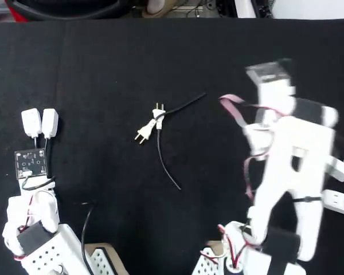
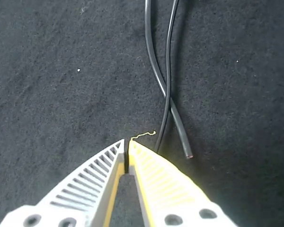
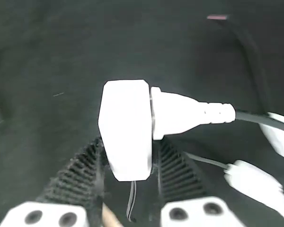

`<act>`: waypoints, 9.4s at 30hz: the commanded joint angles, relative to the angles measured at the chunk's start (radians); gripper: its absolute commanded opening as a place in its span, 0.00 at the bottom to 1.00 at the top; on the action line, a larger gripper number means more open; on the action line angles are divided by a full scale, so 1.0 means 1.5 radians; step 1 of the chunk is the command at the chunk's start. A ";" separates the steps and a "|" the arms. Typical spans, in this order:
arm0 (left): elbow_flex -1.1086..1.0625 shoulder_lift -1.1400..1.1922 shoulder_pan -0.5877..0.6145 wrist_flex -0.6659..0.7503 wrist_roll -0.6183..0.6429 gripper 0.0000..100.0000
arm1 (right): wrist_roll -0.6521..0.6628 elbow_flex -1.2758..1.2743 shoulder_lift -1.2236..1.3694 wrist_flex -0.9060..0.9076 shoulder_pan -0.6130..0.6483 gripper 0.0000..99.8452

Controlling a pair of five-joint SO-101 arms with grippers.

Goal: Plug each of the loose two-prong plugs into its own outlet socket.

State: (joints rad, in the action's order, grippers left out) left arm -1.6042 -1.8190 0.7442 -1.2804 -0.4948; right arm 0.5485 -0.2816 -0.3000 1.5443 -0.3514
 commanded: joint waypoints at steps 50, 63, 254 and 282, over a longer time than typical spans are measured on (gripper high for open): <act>-0.001 -0.002 -0.008 0.003 -0.026 0.03 | -0.080 0.654 0.515 0.147 -0.159 0.17; -0.002 -0.002 -0.008 0.003 -0.025 0.03 | -0.451 0.474 0.411 0.132 0.324 0.17; 0.303 0.443 -0.128 0.175 0.163 0.17 | -0.358 0.084 0.294 -0.058 0.630 0.01; 1.059 1.380 -0.119 0.121 0.427 0.17 | -0.352 0.084 0.294 -0.064 0.595 0.01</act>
State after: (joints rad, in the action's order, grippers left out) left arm -0.2156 0.1680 0.5708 -1.0411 0.0959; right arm 0.0146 -0.1619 0.1711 1.4553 0.5539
